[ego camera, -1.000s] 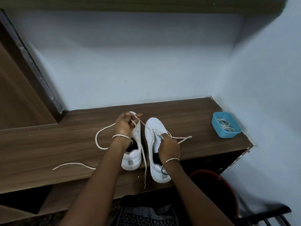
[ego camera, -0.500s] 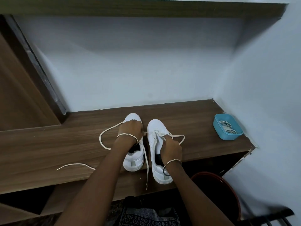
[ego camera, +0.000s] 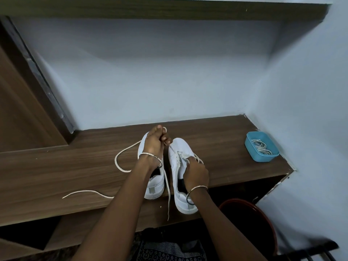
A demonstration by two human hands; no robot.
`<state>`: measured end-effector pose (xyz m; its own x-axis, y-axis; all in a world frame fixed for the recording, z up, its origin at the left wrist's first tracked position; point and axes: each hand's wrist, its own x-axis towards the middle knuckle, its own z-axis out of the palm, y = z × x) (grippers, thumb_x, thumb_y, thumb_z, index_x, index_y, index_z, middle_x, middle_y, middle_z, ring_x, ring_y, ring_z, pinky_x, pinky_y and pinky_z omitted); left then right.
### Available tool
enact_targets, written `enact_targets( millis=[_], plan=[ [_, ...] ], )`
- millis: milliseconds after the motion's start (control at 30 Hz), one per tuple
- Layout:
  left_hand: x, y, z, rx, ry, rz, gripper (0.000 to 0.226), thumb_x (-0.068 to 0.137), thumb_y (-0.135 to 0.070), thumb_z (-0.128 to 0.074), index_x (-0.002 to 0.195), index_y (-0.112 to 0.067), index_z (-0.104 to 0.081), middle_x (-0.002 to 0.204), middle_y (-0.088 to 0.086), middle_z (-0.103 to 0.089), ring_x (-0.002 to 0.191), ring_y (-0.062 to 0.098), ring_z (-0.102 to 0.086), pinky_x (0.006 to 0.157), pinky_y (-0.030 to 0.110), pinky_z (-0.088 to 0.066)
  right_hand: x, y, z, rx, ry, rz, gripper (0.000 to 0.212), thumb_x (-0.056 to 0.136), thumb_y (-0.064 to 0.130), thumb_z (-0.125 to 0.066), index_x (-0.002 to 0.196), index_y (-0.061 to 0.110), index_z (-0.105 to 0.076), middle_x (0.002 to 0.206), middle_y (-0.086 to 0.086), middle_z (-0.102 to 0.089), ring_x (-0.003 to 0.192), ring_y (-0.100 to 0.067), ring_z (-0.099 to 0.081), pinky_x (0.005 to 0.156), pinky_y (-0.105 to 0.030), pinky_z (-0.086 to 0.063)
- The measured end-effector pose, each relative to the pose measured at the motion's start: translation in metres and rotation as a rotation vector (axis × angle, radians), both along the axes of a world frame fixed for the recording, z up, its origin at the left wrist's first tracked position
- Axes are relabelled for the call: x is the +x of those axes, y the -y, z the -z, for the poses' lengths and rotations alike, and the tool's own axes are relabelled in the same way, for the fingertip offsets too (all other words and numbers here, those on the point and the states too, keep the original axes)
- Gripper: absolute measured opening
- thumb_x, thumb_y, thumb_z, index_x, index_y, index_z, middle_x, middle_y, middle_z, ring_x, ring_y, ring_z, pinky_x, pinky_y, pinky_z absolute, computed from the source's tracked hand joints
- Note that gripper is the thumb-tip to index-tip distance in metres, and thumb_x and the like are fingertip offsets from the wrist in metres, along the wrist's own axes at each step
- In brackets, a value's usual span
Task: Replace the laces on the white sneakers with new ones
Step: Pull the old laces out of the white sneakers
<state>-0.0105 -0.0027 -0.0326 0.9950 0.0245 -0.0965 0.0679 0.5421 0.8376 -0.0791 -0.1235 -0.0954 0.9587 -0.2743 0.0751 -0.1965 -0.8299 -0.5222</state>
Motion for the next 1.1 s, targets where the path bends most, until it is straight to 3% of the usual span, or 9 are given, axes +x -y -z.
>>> enact_targets(
  millis=[100, 200, 333, 500, 600, 700, 833, 1000, 1100],
  plan=[
    [0.002, -0.008, -0.001, 0.157, -0.066, -0.030, 0.041, 0.101, -0.035, -0.050, 0.066, -0.018, -0.040, 0.049, -0.006, -0.030, 0.042, 0.013, -0.024, 0.044, 0.023, -0.032, -0.001, -0.001, -0.001, 0.019, 0.017, 0.008, 0.033, 0.097, 0.008, -0.045, 0.125, 0.015, -0.061, 0.122, -0.008, -0.067, 0.112, -0.032, -0.061, 0.090, -0.036, -0.047],
    [0.003, -0.020, 0.011, 1.013, 0.195, -0.122, 0.039, 0.085, -0.048, -0.064, 0.068, -0.019, -0.044, 0.053, -0.008, -0.045, 0.052, 0.021, -0.044, 0.054, 0.033, -0.036, 0.000, -0.001, 0.000, 0.041, 0.042, 0.022, 0.032, 0.094, 0.005, -0.046, 0.120, 0.012, -0.063, 0.114, -0.009, -0.069, 0.110, -0.030, -0.062, 0.089, -0.033, -0.045],
    [-0.009, -0.018, 0.017, 1.840, 0.432, 0.075, 0.042, 0.088, -0.040, -0.065, 0.125, -0.024, -0.051, 0.093, 0.004, -0.067, 0.090, 0.029, -0.065, 0.067, 0.034, -0.046, -0.001, 0.000, -0.002, 0.049, 0.028, 0.023, 0.035, 0.093, 0.004, -0.045, 0.122, 0.014, -0.062, 0.109, -0.010, -0.070, 0.105, -0.029, -0.063, 0.084, -0.032, -0.046],
    [-0.017, -0.015, 0.015, 2.247, 0.368, 0.083, 0.020, 0.097, -0.032, -0.055, 0.106, -0.023, -0.070, 0.102, 0.004, -0.071, 0.096, 0.028, -0.068, 0.066, 0.029, -0.037, -0.001, 0.001, -0.002, 0.007, -0.010, 0.020, 0.035, 0.095, 0.006, -0.044, 0.124, 0.016, -0.060, 0.111, -0.010, -0.069, 0.106, -0.032, -0.064, 0.083, -0.034, -0.047],
    [-0.013, -0.023, 0.018, 1.912, 0.313, -0.005, 0.032, 0.100, -0.043, -0.047, 0.087, -0.022, -0.068, 0.085, 0.004, -0.069, 0.087, 0.030, -0.065, 0.065, 0.030, -0.038, -0.001, 0.002, 0.000, 0.006, -0.014, 0.021, 0.035, 0.095, 0.006, -0.044, 0.124, 0.017, -0.059, 0.112, -0.011, -0.069, 0.106, -0.034, -0.064, 0.084, -0.035, -0.048],
    [-0.011, -0.028, 0.019, 1.371, 0.232, -0.034, 0.045, 0.100, -0.039, -0.050, 0.060, -0.020, -0.045, 0.053, -0.003, -0.044, 0.060, 0.023, -0.049, 0.059, 0.032, -0.031, 0.000, 0.002, 0.000, -0.016, -0.033, 0.015, 0.036, 0.096, 0.008, -0.043, 0.128, 0.018, -0.057, 0.113, -0.014, -0.068, 0.105, -0.036, -0.064, 0.084, -0.037, -0.048],
    [-0.009, -0.022, 0.009, 0.588, 0.074, -0.100, 0.045, 0.097, -0.027, -0.055, 0.057, -0.020, -0.036, 0.052, -0.006, -0.029, 0.048, 0.010, -0.028, 0.055, 0.030, -0.028, 0.000, 0.003, 0.001, -0.007, -0.026, 0.010, 0.037, 0.096, 0.009, -0.043, 0.129, 0.020, -0.057, 0.110, -0.015, -0.069, 0.103, -0.037, -0.065, 0.084, -0.038, -0.049],
    [-0.012, -0.014, -0.025, -0.064, 0.070, -0.175, 0.030, 0.092, -0.007, -0.056, 0.063, -0.011, -0.048, 0.044, -0.008, -0.032, 0.040, 0.007, -0.030, 0.062, 0.028, -0.042, 0.000, 0.003, 0.003, 0.001, -0.020, 0.012, 0.036, 0.097, 0.009, -0.043, 0.129, 0.019, -0.058, 0.112, -0.013, -0.069, 0.104, -0.035, -0.065, 0.085, -0.036, -0.049],
    [-0.009, -0.019, -0.040, -0.366, 0.045, -0.078, 0.045, 0.094, -0.010, -0.053, 0.051, -0.017, -0.041, 0.048, -0.005, -0.027, 0.042, 0.010, -0.025, 0.071, 0.035, -0.055, 0.001, 0.003, 0.004, 0.011, -0.018, 0.019, 0.036, 0.097, 0.009, -0.044, 0.128, 0.019, -0.059, 0.112, -0.014, -0.069, 0.104, -0.036, -0.065, 0.085, -0.037, -0.049]
  ],
)
